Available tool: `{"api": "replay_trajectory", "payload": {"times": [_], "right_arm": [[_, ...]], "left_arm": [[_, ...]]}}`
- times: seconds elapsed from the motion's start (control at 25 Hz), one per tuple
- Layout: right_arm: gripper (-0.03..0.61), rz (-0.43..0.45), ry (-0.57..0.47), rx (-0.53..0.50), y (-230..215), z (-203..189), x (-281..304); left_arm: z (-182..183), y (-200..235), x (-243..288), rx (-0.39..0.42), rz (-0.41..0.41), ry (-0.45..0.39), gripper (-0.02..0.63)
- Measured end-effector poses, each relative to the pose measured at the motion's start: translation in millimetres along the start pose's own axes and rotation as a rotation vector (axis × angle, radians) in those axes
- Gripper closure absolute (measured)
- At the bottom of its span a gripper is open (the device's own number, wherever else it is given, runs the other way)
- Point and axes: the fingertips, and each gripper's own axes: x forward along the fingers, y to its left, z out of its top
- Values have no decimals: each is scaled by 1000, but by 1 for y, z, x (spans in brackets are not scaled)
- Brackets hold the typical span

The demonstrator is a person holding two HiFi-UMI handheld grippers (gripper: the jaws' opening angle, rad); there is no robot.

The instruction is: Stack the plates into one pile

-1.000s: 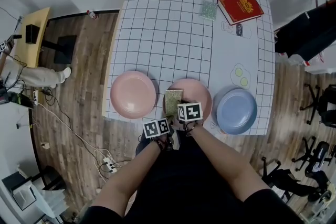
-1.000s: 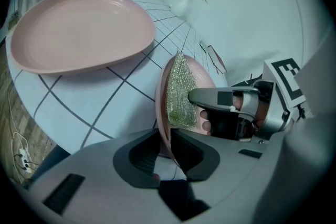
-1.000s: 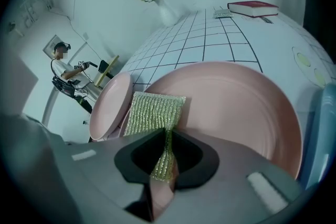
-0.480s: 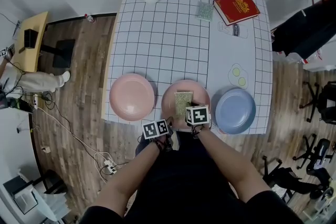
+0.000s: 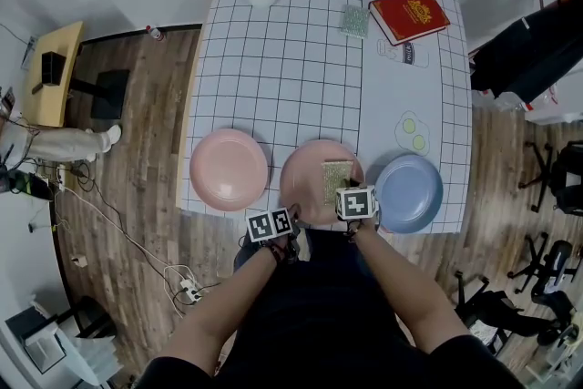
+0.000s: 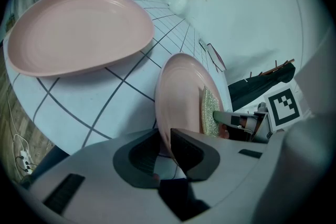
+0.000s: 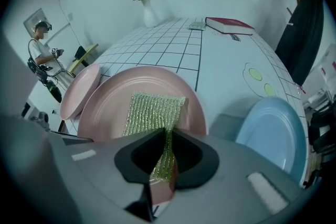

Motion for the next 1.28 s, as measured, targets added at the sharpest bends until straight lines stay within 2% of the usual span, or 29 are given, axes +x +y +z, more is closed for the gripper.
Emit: {"api": "replay_trajectory", "payload": {"times": [0.92, 1.28], "right_arm": [[525, -63, -28, -38, -36, 0, -30], [525, -55, -28, -43, -37, -2, -30]], "left_arm": [[1, 0, -1, -8, 3, -2, 554], [0, -1, -1, -11, 7, -8, 554]]}}
